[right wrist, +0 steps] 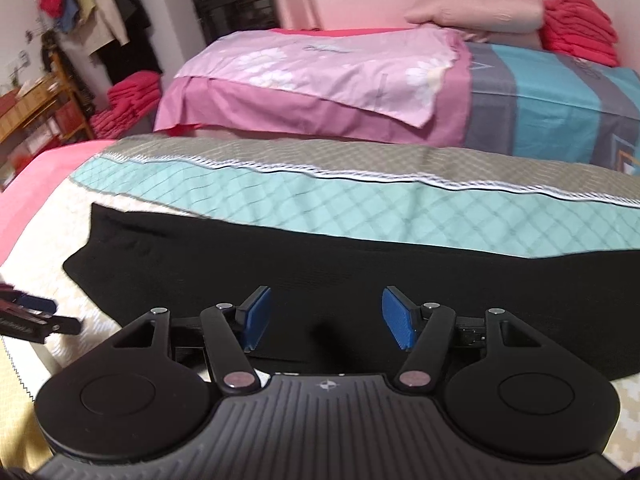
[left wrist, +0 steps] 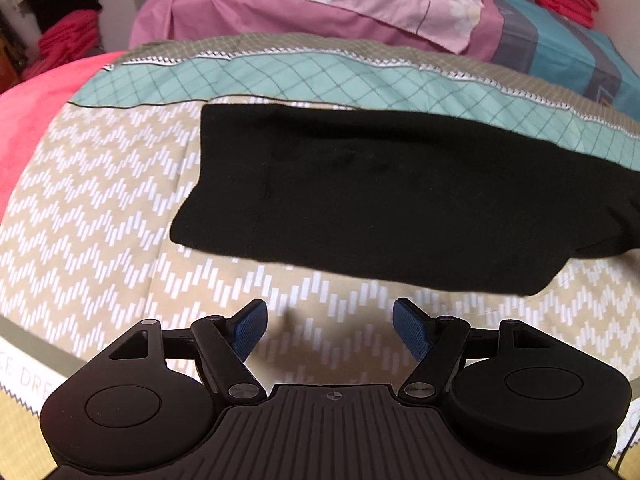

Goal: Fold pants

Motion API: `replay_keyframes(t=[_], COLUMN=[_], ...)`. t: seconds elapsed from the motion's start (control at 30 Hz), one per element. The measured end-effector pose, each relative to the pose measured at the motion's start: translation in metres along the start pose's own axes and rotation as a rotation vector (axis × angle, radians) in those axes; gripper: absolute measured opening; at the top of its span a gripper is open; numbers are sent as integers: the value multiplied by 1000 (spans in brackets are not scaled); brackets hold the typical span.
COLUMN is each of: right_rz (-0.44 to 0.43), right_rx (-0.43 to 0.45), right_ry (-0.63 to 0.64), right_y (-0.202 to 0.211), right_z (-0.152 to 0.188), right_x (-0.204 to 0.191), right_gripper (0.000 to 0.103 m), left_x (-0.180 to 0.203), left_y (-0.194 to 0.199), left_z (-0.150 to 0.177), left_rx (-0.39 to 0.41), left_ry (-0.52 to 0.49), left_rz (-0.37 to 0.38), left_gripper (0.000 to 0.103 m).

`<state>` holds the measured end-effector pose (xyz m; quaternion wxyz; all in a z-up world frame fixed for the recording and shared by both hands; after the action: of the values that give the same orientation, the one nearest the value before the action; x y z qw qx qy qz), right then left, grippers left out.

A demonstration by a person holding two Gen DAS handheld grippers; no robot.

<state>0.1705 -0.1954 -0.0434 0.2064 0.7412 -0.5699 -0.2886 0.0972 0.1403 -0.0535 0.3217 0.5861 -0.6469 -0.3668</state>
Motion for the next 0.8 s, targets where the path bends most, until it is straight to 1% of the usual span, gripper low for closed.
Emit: replay_keyframes(t=[0.13, 0.2, 0.27, 0.3, 0.33, 0.4, 0.43, 0.47, 0.53, 0.57, 0.6, 0.63, 0.67, 0.7, 0.8], right_rz=[-34, -71, -97, -119, -159, -227, -232, -205, -70, -8, 27, 37, 29, 17, -12], right_rx=[-10, -17, -23, -41, -82, -155, -184, -195, -153, -111, -64, -25, -4, 2, -16], right_ry=[81, 139, 215, 243, 252, 238, 232, 221, 151, 98, 48, 13, 5, 21, 121], right_y=[-20, -33, -47, -55, -65, -85, -95, -104, -113, -112, -107, -101, -96, -93, -89], right_z=[-2, -6, -11, -12, -13, -11, -9, -9, -15, -21, -25, -28, -30, -31, -24], right_x=[-28, -46, -66, -74, -80, -85, -84, -80, -63, -53, -45, -39, -37, -39, -54], right_gripper=[67, 69, 73, 75, 77, 77, 76, 72, 64, 65, 66, 72, 73, 73, 73], left_x=[-9, -13, -17, -19, -20, -23, -24, -25, -26, -27, -27, -28, -28, -28, -26], left_y=[-4, -6, -8, -9, -10, -14, -15, -17, -19, -19, -20, -21, -22, -23, -27], left_z=[-1, -1, 0, 0, 1, 1, 2, 2, 3, 3, 3, 3, 3, 3, 3], left_rx=[-3, -5, -7, -10, -12, -18, -20, -20, -21, -20, -19, -20, -21, -22, -28], left_ry=[-22, -36, -50, -54, -55, -56, -56, -54, -52, -52, -51, -50, -49, -48, -46], left_rz=[12, 15, 15, 16, 20, 25, 26, 30, 36, 37, 39, 42, 43, 44, 46], left_gripper=[103, 103, 103, 103, 103, 103, 103, 103, 103, 103, 103, 103, 103, 103, 103])
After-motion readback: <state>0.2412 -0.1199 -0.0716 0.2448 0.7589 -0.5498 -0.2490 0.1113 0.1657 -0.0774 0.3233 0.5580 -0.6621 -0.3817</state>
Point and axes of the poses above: each gripper's, at about its wrist camera, not at the fingertips, and y roughly against the way its jaws point, x to its right, z to its underside, the point moved 2 cm from there along -y, roughly the way its jaws point, and after that the axes turned 6 degrees about x, right-handed, at the moved point
